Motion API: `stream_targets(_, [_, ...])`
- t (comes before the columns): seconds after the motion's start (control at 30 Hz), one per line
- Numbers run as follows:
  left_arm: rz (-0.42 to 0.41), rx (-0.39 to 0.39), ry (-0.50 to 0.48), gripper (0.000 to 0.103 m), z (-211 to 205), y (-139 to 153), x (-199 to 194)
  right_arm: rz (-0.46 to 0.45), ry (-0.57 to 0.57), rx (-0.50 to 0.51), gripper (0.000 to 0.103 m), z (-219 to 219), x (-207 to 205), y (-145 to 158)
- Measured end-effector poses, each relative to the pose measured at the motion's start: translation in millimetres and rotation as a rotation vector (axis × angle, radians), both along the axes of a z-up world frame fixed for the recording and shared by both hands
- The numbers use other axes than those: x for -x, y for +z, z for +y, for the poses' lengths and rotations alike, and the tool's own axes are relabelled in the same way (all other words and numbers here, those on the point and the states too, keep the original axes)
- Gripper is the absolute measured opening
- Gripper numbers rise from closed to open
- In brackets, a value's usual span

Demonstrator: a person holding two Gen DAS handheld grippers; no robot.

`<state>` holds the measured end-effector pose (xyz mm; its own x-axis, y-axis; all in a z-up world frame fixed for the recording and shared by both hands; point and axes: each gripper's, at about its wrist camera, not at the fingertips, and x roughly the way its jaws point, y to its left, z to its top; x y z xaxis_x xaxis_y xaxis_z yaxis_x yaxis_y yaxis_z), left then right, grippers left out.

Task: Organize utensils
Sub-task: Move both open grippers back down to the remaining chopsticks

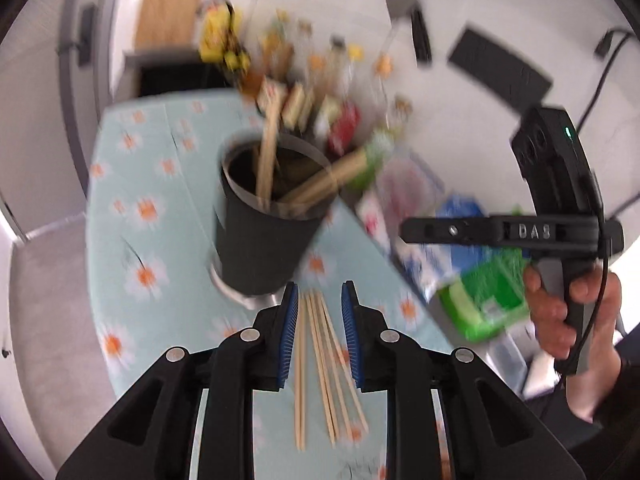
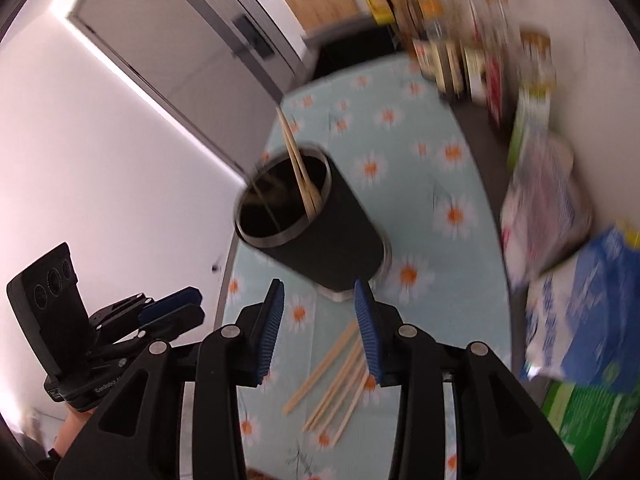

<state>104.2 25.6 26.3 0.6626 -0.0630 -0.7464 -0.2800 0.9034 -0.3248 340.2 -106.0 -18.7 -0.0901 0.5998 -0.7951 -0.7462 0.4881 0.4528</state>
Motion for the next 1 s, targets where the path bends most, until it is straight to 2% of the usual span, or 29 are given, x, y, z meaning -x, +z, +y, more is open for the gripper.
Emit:
stream_targets(0.23, [0.246, 0.066, -0.08, 0.022, -9, -55, -12, 0.139, -0.066, 0.17, 0.038, -3, 5, -59])
stream_targets(0.37, [0.337, 0.075, -0.126, 0.022, -10, -80, -20, 0.217, -0.073, 0.266, 0.038, 2, 11, -93])
stream_targets(0.47, [0.374, 0.142, -0.14, 0.022, -5, -96, -24, 0.217, -0.085, 0.343, 0.031, 7, 15, -111])
stream_targets(0.53, [0.391, 0.152, -0.158, 0.022, -3, -102, -27, 0.214, -0.082, 0.389, 0.024, 10, 18, -121])
stream_targets(0.83, [0.478, 0.13, -0.194, 0.022, -1, -126, -42, 0.159, -0.103, 0.516, 0.013, 23, 31, -147])
stream_targets(1.0, [0.499, 0.14, -0.199, 0.022, 6, -137, -40, 0.109, -0.115, 0.561, 0.012, 36, 42, -152])
